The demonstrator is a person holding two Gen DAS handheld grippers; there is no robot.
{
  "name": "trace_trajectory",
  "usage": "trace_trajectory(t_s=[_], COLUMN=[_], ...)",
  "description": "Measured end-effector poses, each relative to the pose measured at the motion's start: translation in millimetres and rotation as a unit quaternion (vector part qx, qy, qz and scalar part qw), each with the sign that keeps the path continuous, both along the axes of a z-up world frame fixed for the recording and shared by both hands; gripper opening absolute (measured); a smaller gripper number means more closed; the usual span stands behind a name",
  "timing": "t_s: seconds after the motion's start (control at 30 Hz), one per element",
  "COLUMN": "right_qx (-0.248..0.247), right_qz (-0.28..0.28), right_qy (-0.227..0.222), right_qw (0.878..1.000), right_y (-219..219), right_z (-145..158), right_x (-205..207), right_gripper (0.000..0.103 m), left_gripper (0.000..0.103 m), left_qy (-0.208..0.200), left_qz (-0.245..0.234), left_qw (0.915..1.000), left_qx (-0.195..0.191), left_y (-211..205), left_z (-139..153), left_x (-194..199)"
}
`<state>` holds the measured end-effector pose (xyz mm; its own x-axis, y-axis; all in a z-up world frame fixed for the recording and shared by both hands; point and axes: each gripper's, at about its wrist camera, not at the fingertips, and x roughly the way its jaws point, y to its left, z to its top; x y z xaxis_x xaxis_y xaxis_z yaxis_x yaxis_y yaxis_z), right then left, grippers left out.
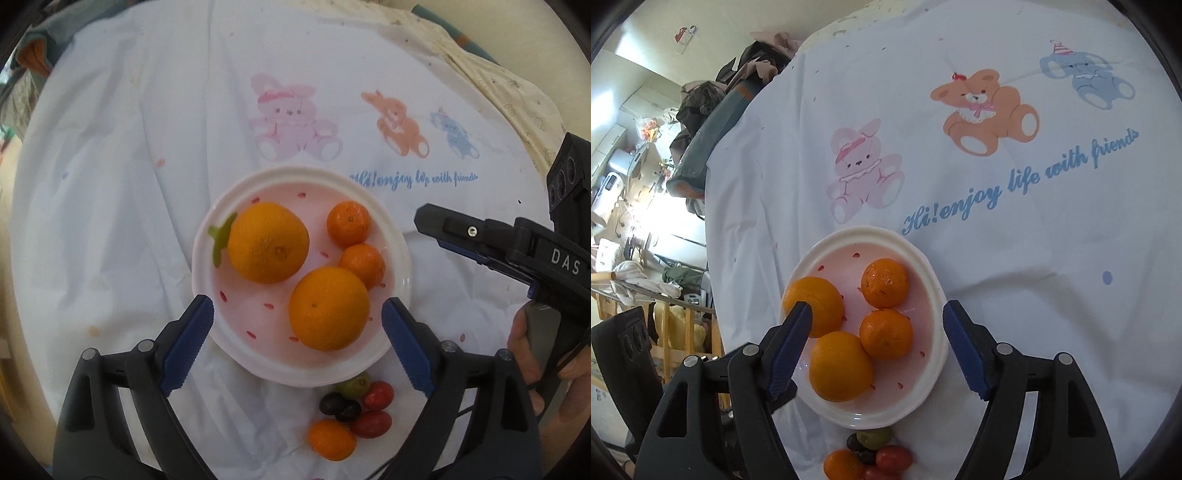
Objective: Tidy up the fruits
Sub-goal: 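Withdraw both grippers away from the plate, then reach the left gripper down and grasp the loose tangerine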
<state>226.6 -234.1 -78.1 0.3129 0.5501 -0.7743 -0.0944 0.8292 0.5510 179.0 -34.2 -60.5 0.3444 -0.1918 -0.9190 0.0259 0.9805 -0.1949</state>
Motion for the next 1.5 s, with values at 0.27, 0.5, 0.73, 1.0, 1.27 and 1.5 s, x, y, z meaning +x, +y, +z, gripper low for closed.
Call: trace_trajectory(t_s=[0.27, 0.5, 0.73, 1.0, 1.27, 1.5], right_qx=[-0.008, -0.013, -0.001, 0.003, 0.018, 0.012], right_qz=[0.002, 0.009, 0.015, -0.003, -0.027, -0.043], right_qy=[-0.027, -0.052, -0.057, -0.048, -0.026, -0.024], right_qw=[1.0, 0.999, 0.998, 0.999, 0.999, 0.999], right_y=[-5.8, -5.6, -17.8, -35.4, -48.6, -52.6], right_z=[26.7, 46.2, 58.8, 57.5, 46.3, 44.7], right_x=[-20.0, -44.1, -77.4, -125.4, -151.8, -151.8], right_gripper=[0.076, 0.076, 0.076, 0.076, 0.077, 0.077], left_gripper=[0.09, 0.09, 0.09, 0.09, 0.09, 0.089], left_qy=[-0.036, -0.063, -0.09, -0.088, -0.07, -0.003], left_qz=[0.006, 0.03, 0.034, 0.019, 0.037, 0.0], left_qw=[0.9991, 0.9974, 0.9953, 0.996, 0.9969, 0.9997], left_qx=[0.021, 0.019, -0.002, -0.002, 0.0, 0.023], left_y=[4.8, 23.3, 34.6, 29.5, 36.9, 25.1], left_z=[15.7, 40.8, 59.7, 58.5, 43.3, 12.7], left_x=[-13.6, -39.4, -71.1, -102.1, -121.8, -128.8])
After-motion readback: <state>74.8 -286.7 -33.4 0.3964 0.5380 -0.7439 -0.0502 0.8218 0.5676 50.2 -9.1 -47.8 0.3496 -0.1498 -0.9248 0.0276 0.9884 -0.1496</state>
